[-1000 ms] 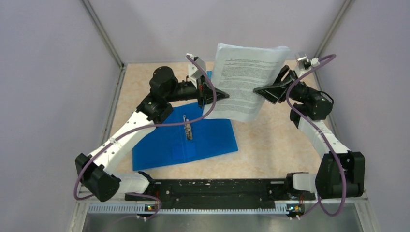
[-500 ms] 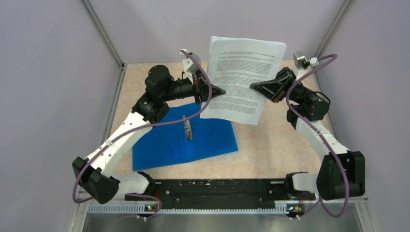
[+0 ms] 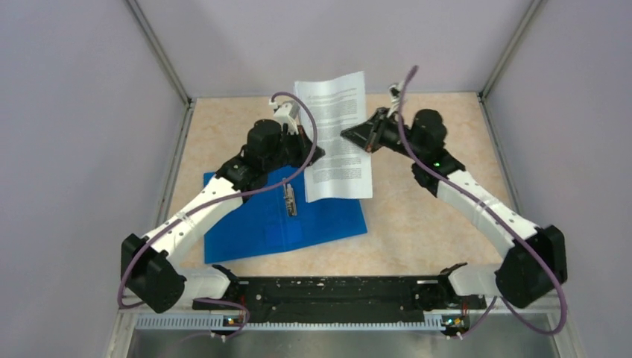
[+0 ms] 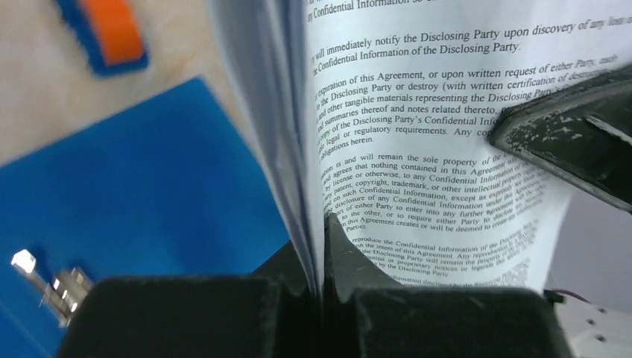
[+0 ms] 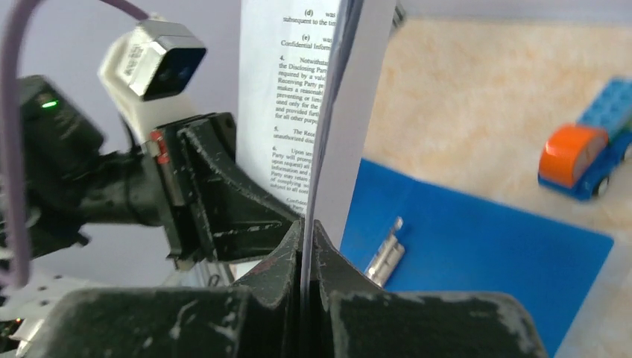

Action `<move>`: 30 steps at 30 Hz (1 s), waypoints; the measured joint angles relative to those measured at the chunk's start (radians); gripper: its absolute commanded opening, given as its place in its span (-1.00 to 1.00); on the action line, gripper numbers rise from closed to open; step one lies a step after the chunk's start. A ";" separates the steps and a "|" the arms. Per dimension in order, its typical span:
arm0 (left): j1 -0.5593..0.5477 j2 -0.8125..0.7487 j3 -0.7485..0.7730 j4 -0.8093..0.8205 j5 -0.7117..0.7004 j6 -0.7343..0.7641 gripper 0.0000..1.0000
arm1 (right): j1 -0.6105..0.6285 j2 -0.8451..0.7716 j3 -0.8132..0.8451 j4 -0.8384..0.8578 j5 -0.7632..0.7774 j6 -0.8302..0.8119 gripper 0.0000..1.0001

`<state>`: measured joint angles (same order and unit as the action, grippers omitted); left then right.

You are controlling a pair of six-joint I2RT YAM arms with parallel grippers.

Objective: Put the files into the folder

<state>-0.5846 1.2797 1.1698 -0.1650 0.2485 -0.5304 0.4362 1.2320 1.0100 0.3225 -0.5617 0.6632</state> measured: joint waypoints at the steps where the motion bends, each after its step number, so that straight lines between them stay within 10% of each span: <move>1: 0.000 0.002 -0.037 -0.011 -0.043 -0.024 -1.00 | 0.028 0.047 0.023 -0.052 0.031 -0.030 -1.00; 17: -0.004 0.211 -0.253 -0.106 -0.345 -0.201 -0.98 | 0.112 0.539 0.073 -0.250 0.143 -0.180 -1.00; 22: -0.005 0.236 -0.275 -0.102 -0.391 -0.206 -0.30 | 0.117 0.618 0.099 -0.231 0.120 -0.204 -1.00; 30: 0.030 0.230 -0.288 -0.130 -0.454 -0.192 0.17 | 0.116 0.680 0.124 -0.245 0.121 -0.324 -1.00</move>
<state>-0.5549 1.5101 0.8818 -0.2951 -0.2054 -0.7219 0.5518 1.9118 1.1343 0.0776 -0.4404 0.3389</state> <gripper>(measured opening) 0.508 0.005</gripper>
